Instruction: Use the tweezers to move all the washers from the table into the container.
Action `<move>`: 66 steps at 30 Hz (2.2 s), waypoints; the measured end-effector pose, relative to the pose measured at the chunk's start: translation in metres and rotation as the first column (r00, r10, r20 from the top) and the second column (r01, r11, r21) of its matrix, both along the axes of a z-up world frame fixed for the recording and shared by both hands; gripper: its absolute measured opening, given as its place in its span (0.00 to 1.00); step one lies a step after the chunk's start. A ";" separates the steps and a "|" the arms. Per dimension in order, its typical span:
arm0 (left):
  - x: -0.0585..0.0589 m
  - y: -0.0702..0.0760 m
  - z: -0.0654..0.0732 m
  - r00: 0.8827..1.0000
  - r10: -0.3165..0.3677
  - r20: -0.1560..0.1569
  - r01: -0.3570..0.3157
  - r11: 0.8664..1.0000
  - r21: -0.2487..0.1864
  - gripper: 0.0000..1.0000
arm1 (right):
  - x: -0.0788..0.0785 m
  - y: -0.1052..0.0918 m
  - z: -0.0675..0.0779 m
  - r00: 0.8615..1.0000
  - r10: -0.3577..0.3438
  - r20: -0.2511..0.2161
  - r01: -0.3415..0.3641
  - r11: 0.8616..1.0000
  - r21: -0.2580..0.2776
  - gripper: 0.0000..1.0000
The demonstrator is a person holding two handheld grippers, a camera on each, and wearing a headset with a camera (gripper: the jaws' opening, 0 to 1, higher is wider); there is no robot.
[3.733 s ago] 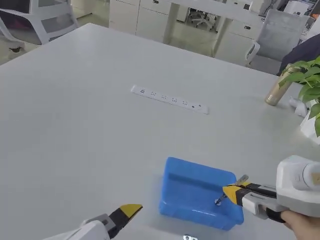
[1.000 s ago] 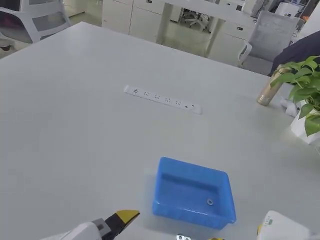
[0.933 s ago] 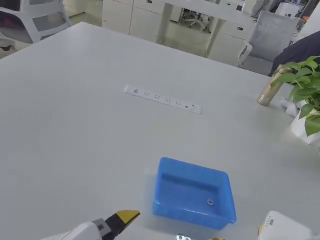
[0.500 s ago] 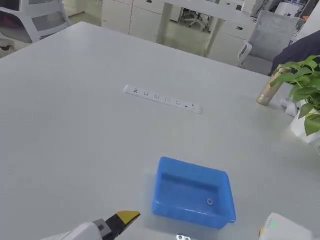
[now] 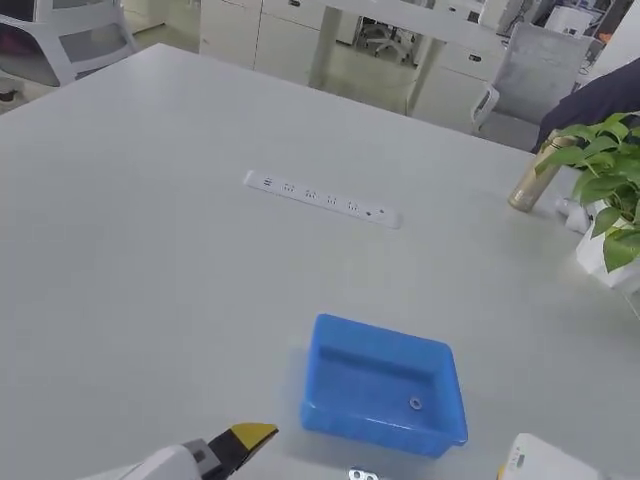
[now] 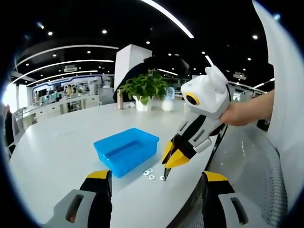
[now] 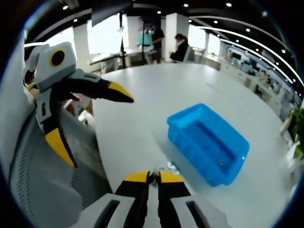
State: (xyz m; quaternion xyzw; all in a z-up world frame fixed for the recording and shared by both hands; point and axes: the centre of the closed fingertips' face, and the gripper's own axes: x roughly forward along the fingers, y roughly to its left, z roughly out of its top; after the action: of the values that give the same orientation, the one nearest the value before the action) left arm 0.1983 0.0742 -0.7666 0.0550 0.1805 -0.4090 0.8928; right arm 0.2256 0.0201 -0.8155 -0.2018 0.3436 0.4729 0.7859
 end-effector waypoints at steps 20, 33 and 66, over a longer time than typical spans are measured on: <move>-0.001 -0.001 -0.001 1.000 -0.009 -0.004 0.009 1.000 0.004 0.77 | 0.051 -0.024 0.080 0.992 -0.127 0.012 0.125 0.984 0.125 0.02; -0.002 -0.002 -0.002 1.000 -0.015 -0.014 0.015 1.000 0.001 0.78 | 0.090 -0.046 0.067 0.983 -0.173 -0.064 0.182 0.970 0.160 0.03; -0.006 -0.005 -0.006 0.999 -0.043 -0.027 0.043 0.999 0.015 0.77 | 0.143 -0.025 0.010 0.962 -0.218 -0.164 0.236 0.967 0.092 0.03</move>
State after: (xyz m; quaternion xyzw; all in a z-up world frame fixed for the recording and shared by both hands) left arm 0.1924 0.0694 -0.7727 0.0603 0.1945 -0.4275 0.8808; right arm 0.3685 -0.0053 -0.8057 -0.0802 0.3969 0.4120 0.8163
